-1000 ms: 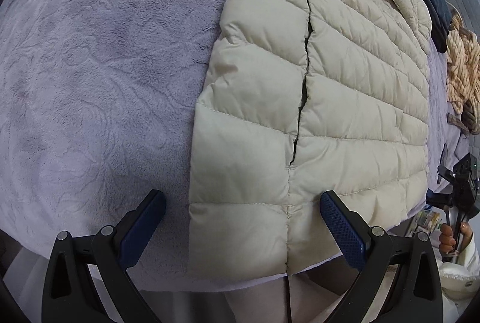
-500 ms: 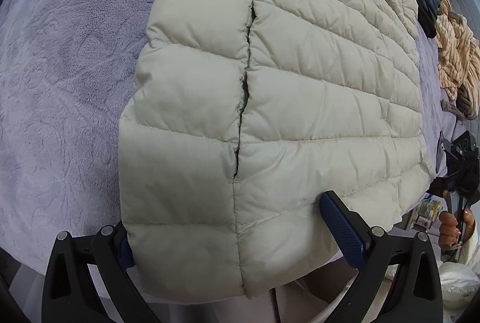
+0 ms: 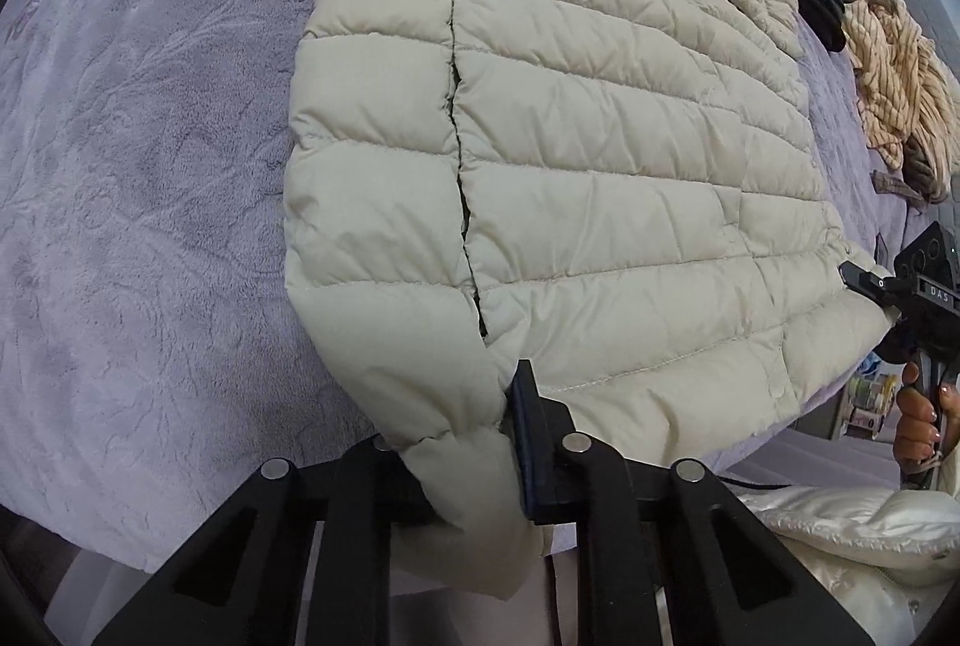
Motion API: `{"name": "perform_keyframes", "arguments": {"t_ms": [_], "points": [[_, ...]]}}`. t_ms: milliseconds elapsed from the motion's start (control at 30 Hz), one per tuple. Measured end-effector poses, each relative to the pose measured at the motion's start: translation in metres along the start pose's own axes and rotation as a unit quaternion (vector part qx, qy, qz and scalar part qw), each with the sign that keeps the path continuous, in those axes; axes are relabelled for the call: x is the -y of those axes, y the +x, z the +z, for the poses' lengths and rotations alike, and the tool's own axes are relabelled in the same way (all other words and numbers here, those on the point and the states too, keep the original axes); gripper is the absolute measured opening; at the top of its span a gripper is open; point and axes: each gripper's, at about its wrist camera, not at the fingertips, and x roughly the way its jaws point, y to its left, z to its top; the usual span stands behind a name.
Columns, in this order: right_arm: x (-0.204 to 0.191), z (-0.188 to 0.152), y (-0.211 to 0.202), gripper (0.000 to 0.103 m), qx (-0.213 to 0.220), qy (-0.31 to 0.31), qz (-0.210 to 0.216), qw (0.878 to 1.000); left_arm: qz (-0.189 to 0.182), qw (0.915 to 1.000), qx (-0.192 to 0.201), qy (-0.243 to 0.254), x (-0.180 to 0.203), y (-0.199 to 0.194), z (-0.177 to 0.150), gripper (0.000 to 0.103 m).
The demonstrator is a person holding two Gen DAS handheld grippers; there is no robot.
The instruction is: Fold large clothes
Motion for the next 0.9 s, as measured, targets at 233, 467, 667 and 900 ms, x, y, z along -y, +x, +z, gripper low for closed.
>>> {"name": "perform_keyframes", "arguments": {"t_ms": [233, 467, 667, 900], "points": [[-0.032, 0.006, -0.014, 0.017, 0.008, -0.032, 0.047, 0.998, -0.079, 0.9962, 0.036, -0.011, -0.001, -0.037, 0.008, 0.017], [-0.079, 0.035, -0.032, 0.017, 0.031, -0.076, 0.072, 0.994, -0.126, 0.9863, 0.101, -0.033, -0.003, -0.083, 0.048, 0.017], [-0.127, 0.077, -0.036, 0.017, 0.044, -0.120, 0.076, 0.989, -0.138, 0.9771, 0.157, -0.039, 0.000, -0.112, 0.099, 0.017], [-0.173, 0.134, -0.039, 0.017, 0.061, -0.155, 0.074, 0.983, -0.115, 0.9714, 0.204, -0.041, 0.004, -0.134, 0.169, 0.017]]}}
